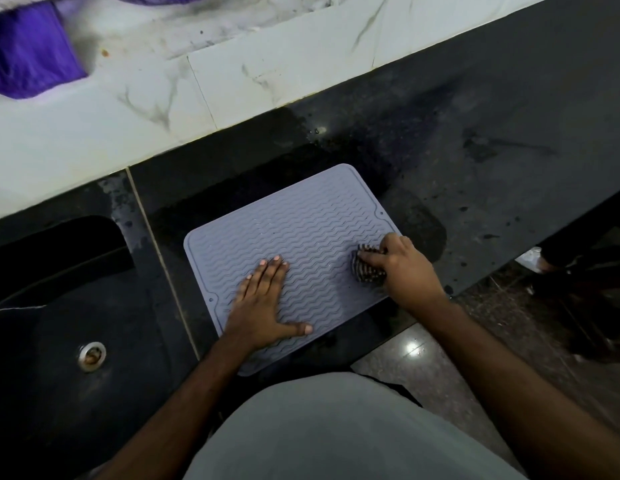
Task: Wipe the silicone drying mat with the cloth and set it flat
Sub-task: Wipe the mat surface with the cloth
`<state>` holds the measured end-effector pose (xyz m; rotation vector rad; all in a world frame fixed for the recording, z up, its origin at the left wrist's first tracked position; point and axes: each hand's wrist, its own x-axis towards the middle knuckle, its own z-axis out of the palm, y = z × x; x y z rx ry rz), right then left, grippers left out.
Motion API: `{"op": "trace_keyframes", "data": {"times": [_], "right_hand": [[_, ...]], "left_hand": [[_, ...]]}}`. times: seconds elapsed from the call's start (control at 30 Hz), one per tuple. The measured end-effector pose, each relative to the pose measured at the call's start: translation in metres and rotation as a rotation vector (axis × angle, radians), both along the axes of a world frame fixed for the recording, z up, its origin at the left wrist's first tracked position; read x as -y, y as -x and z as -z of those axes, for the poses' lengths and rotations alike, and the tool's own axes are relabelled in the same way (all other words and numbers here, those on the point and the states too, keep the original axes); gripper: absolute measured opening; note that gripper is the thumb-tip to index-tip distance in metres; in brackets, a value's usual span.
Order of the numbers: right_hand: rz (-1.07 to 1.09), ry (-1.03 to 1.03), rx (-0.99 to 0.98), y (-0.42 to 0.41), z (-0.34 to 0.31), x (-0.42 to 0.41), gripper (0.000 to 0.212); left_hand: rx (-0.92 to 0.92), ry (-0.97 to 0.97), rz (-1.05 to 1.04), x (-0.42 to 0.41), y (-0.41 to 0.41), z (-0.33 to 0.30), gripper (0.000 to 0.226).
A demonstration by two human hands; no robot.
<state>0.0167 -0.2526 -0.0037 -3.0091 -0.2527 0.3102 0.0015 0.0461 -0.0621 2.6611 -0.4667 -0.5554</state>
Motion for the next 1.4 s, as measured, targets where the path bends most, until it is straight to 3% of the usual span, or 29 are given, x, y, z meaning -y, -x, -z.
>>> {"op": "trace_keyframes", "data": {"times": [0.07, 0.17, 0.37, 0.5, 0.6, 0.83, 0.93, 1.03, 1.13, 1.4], "right_hand": [[-0.108, 0.090, 0.033, -0.005, 0.003, 0.017, 0.053], [-0.070, 0.156, 0.088, -0.016, -0.001, 0.034, 0.051], [0.233, 0.235, 0.107, -0.016, -0.007, 0.043, 0.038], [0.406, 0.113, 0.006, 0.006, -0.006, 0.013, 0.049], [0.498, 0.006, -0.064, 0.017, 0.005, -0.015, 0.044], [0.337, 0.014, -0.119, 0.014, 0.000, -0.064, 0.030], [0.232, -0.074, -0.216, 0.014, -0.012, -0.052, 0.039], [0.370, -0.205, -0.173, 0.007, -0.015, -0.019, 0.056], [0.497, -0.111, 0.002, 0.001, -0.009, 0.007, 0.057], [0.375, 0.083, -0.090, 0.015, 0.003, -0.046, 0.038]], "left_hand": [[-0.001, 0.010, 0.001, 0.000, 0.000, 0.000, 0.133], [0.003, 0.014, -0.008, 0.000, 0.000, 0.000, 0.133], [-0.003, -0.007, 0.000, -0.001, 0.000, -0.001, 0.132], [0.000, -0.008, -0.001, -0.001, 0.001, 0.000, 0.132], [-0.002, -0.017, -0.002, 0.000, 0.000, 0.000, 0.132], [0.015, -0.026, -0.003, 0.002, 0.001, -0.004, 0.134], [0.018, -0.020, -0.002, 0.002, 0.000, -0.004, 0.134], [0.017, -0.027, 0.012, 0.002, 0.000, -0.005, 0.134], [0.020, -0.015, 0.001, 0.002, 0.001, -0.006, 0.134], [0.022, -0.025, 0.003, 0.002, 0.001, -0.004, 0.134]]}}
